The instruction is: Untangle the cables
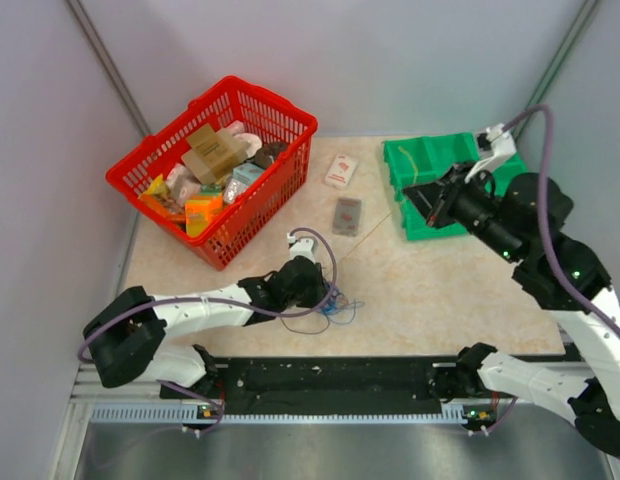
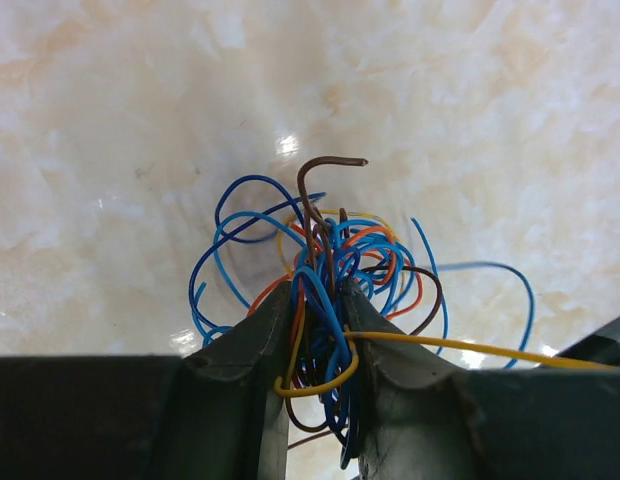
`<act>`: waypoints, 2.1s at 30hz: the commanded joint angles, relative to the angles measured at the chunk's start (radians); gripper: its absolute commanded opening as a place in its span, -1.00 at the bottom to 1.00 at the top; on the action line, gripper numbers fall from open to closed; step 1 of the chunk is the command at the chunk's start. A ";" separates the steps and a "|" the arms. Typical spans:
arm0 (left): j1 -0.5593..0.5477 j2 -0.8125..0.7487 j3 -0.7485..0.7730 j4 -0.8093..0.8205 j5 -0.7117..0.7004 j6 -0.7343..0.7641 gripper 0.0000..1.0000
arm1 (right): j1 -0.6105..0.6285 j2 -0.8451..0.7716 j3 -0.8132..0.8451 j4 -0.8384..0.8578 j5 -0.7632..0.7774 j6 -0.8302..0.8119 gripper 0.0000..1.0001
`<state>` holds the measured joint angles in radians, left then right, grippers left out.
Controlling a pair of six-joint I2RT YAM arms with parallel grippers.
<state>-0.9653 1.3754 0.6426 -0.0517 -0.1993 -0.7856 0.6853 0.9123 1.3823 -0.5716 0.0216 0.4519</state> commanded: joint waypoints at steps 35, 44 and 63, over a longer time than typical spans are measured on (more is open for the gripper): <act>0.011 -0.099 -0.113 -0.050 -0.144 0.008 -0.19 | 0.003 0.146 0.863 0.217 0.316 -0.303 -1.00; 0.011 -0.205 -0.120 0.029 -0.020 0.098 0.01 | 0.005 0.195 0.749 0.222 0.229 -0.256 -1.00; 0.013 -0.300 0.037 -0.094 -0.017 0.148 0.44 | 0.003 0.134 0.504 0.208 0.225 -0.197 -1.00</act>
<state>-0.9565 1.0966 0.6693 -0.0738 -0.1425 -0.5991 0.6865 1.1374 2.0476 -0.3756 0.1654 0.2752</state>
